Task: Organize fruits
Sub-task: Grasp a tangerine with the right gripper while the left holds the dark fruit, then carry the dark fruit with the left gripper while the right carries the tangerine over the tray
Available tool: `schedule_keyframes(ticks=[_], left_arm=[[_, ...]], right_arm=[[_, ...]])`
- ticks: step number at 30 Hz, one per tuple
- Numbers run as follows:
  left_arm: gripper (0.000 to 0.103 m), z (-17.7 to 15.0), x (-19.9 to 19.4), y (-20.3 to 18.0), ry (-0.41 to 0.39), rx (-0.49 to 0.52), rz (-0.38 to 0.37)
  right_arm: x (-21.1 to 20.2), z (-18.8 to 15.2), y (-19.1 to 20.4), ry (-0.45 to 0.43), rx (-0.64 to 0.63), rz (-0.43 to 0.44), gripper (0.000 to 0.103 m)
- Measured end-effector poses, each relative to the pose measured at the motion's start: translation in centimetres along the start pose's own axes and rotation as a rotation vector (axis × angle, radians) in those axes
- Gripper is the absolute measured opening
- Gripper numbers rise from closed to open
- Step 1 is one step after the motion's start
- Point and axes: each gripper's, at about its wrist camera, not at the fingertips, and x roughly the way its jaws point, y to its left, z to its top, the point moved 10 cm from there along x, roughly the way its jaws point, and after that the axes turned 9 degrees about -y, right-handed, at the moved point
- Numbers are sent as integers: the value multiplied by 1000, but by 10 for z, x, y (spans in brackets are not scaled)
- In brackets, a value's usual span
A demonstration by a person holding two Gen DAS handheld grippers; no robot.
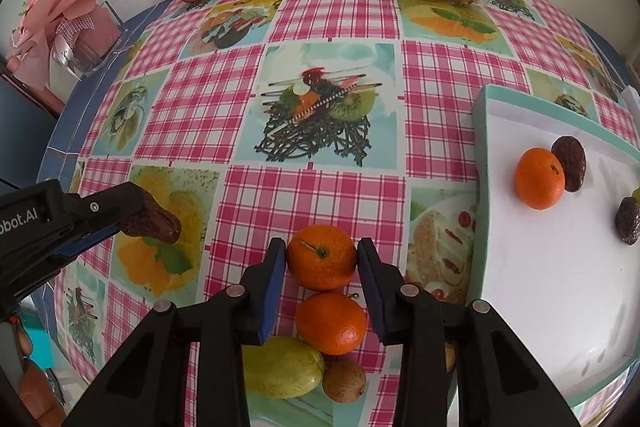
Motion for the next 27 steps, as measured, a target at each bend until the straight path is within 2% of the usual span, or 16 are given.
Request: schedule_keyframes(ticks=[10,21,27], left_arm=[[38,12,-21,-6,-56,0,-25],[38,6,-26,-26,-54,35,-50],[38,-7,-26,-52,-42,88,-69]], right_arm=[[-40,24,-14,-96,21,-34,38],[-48,14,-59,-48,123,-102,38],[-58,11,-96,-46,181,-164,38]])
